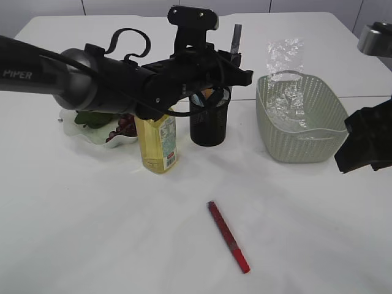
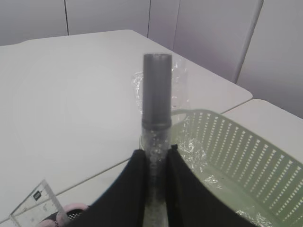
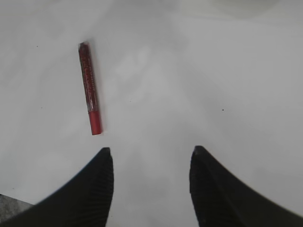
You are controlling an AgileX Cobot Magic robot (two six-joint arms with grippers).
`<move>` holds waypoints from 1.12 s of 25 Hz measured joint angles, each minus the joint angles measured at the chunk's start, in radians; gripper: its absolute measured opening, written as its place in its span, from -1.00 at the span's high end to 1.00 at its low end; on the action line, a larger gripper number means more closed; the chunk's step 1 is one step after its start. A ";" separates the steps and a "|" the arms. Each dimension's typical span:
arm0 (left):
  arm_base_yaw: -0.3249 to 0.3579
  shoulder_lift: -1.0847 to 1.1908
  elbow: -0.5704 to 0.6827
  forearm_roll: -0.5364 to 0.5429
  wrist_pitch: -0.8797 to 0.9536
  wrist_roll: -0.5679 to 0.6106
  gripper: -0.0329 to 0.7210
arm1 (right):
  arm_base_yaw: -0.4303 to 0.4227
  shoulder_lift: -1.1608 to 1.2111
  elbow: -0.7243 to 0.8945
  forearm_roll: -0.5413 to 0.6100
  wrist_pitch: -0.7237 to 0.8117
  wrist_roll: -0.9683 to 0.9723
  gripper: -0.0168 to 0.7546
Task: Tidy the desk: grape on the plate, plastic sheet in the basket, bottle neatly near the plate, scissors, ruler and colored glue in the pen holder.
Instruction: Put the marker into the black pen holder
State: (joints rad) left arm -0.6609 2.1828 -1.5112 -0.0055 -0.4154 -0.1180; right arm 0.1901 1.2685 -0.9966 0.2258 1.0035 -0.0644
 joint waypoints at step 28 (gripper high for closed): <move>0.028 0.077 -0.040 -0.038 -0.103 0.118 0.71 | 0.000 0.000 0.000 0.000 -0.008 0.000 -0.04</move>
State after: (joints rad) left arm -0.6331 2.2600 -1.5515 -0.0436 -0.5186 0.0000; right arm 0.1901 1.2685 -0.9966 0.2258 0.9954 -0.0644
